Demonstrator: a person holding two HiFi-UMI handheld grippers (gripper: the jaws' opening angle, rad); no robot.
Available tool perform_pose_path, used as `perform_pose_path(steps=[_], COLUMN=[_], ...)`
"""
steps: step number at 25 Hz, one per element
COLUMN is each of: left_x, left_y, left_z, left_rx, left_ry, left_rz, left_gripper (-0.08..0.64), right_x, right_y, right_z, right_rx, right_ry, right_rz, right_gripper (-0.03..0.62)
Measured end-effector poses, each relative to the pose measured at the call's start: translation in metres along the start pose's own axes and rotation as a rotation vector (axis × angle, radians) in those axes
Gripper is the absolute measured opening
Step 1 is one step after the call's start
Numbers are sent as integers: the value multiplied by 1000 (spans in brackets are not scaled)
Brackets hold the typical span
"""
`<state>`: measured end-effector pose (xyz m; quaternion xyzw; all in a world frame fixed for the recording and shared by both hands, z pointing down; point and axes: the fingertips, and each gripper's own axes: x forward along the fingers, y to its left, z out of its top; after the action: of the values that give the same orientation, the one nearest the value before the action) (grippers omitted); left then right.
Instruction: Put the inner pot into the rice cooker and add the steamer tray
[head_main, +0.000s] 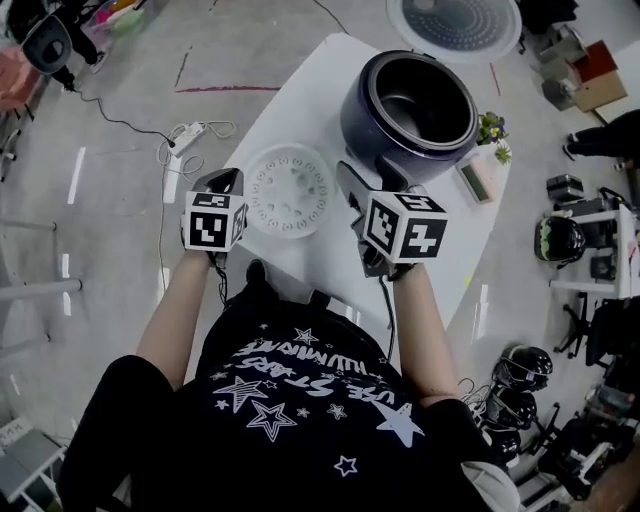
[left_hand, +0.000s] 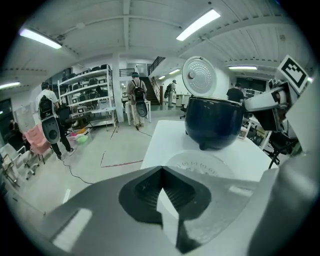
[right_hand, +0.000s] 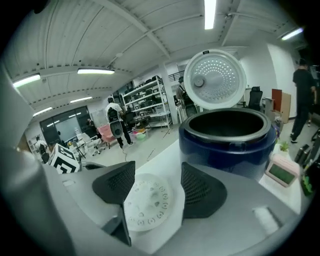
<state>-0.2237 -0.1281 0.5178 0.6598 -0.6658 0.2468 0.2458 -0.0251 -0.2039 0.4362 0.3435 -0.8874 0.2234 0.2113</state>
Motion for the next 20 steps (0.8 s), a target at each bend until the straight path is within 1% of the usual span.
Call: perform_pose_path(steps=[3,6,10,14,20], left_x=[9,16,23,30,42], left_y=[5,10,17,25,35], left_z=[-4,-7,-11,-15,-27], left_rx=[1,23,41,48,55], left_ry=[10,21,38,56,87], left_rz=[-35,-73,-116,-153,-210], left_gripper=[0,0,0,0,0], right_x=[18,36,54,67,82], right_y=[2,-2,-11,-16,-23], right_z=[-23,-45,-70,-93,-118], right_rx=[1,6,27,68,96], right_ry=[77,156,238,291,350], right_rz=[-43,-90,-157,-194,-265], right_gripper=[316,314,310,307,296])
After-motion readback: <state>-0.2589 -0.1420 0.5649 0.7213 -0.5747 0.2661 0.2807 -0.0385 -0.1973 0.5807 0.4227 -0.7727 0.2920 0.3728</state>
